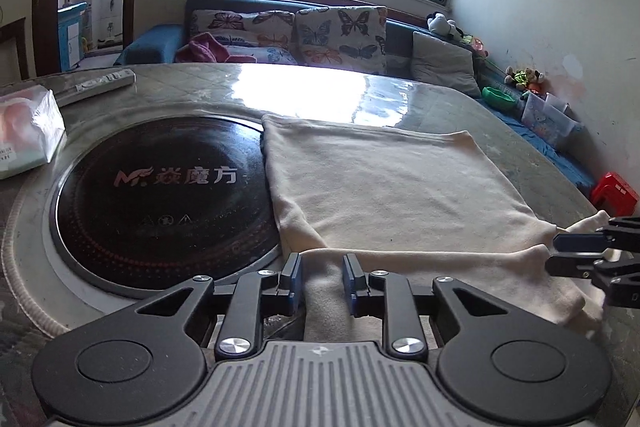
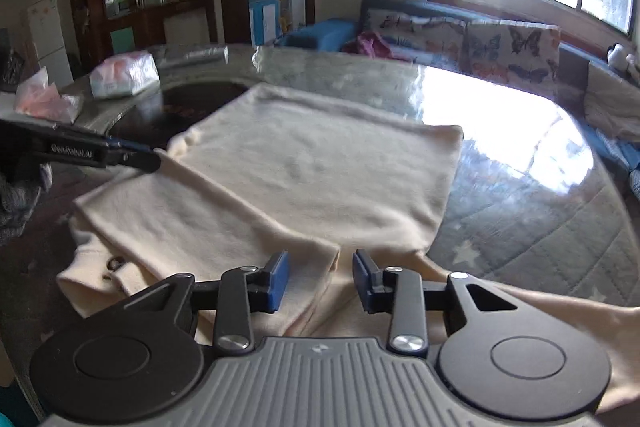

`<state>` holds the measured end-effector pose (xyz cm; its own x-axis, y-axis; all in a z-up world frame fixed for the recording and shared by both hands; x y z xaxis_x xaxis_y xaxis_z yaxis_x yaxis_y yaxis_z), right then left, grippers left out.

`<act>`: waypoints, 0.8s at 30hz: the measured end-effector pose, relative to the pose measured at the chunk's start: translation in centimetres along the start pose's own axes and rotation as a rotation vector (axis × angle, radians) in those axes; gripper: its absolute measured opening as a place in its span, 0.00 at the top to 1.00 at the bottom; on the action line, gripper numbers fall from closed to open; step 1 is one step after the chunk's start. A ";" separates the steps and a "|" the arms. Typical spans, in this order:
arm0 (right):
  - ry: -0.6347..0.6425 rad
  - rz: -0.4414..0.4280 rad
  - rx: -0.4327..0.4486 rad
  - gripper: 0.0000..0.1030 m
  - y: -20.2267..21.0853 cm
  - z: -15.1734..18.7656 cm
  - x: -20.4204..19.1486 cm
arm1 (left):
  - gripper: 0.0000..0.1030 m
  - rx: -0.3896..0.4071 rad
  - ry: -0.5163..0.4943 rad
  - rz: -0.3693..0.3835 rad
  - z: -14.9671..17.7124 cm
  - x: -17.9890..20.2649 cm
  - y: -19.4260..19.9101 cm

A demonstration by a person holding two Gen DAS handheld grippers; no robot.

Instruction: Fold clothes

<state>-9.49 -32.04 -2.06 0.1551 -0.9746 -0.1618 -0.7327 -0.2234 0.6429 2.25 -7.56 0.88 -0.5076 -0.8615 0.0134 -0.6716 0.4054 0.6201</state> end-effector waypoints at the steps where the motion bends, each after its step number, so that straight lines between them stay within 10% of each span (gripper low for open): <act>1: 0.007 -0.007 0.013 0.66 0.5 -0.1 -0.3 | 0.77 0.004 -0.004 0.006 -0.1 0.3 0.3; 15: 0.015 -0.061 0.011 0.68 2.6 2.0 -1.0 | 0.73 -0.001 -0.141 0.101 0.2 7.0 0.9; 24: -0.237 0.220 0.081 0.68 6.3 3.6 9.8 | 0.62 0.006 -0.178 0.123 -0.8 9.1 0.5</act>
<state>-15.00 -42.91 -2.29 -0.1643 -0.9655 -0.2019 -0.7832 0.0033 0.6217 -2.32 -15.42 1.94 -0.6727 -0.7382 -0.0505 -0.6018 0.5062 0.6178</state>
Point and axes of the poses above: each gripper's, at about its wrist camera, not at the fingertips, and y roughly against the way its jaws point, x to its right, z to its underside, the point moved 4 cm from there along -y, roughly the way its jaws point, and after that the axes turned 12 degrees about -y, right-handed, at the moved point
